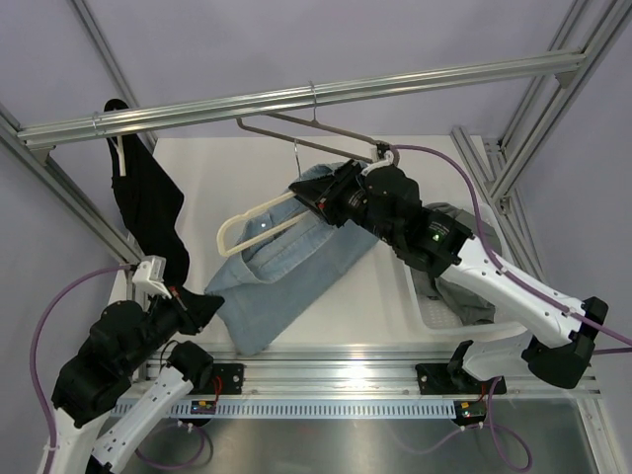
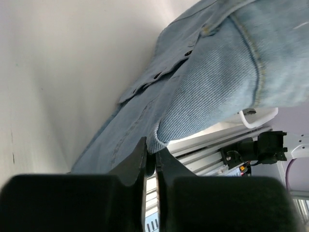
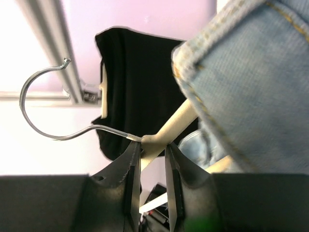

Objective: Remove the skirt from the hanger

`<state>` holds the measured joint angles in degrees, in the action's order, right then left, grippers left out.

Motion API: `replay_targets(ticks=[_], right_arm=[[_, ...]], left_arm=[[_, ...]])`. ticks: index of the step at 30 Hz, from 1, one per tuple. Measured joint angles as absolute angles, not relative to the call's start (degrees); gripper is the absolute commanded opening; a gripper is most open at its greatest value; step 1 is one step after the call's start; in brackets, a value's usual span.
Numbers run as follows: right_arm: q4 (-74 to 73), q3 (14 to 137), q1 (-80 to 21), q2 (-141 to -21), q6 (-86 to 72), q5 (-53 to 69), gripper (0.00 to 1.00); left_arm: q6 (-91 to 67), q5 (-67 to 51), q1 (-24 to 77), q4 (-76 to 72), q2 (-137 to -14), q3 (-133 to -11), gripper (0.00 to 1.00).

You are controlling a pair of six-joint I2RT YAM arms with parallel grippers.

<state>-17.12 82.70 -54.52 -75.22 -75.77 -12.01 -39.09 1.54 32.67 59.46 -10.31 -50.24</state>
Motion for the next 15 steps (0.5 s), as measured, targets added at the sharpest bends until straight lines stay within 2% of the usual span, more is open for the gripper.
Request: replay_targets(ticks=[1,2,4,6,12,15], right_arm=[[-17.54,84.25,-54.46,-75.88,-75.13,-11.07,0.00],[-18.35,86.32,-54.37,-76.86,-74.15,-10.31,0.00],[-19.14,90.80,-54.08,-79.20,-71.46,-9.17,0.00],[-19.64,93.93,-53.84,-81.21,-68.38,-7.79,0.00],[-22.41,93.67,-53.82,-82.70,-61.87,-3.38,0.00],[-23.11,92.36,-53.84,-82.67,-60.05,-2.26,0.00]], left_arm=[[-38.63,1.15,32.67,59.46,-10.46,-50.24,0.47],[-38.37,0.73,32.67,59.64,-10.72,-50.50,0.73],[-37.95,-0.25,32.60,59.94,-11.70,-51.88,0.85],[-37.50,-1.08,32.62,60.66,-13.63,-55.90,0.93],[-35.31,-2.15,32.62,58.85,-18.98,-73.52,0.99],[-34.15,-3.29,32.60,56.45,-20.53,-78.56,0.99]])
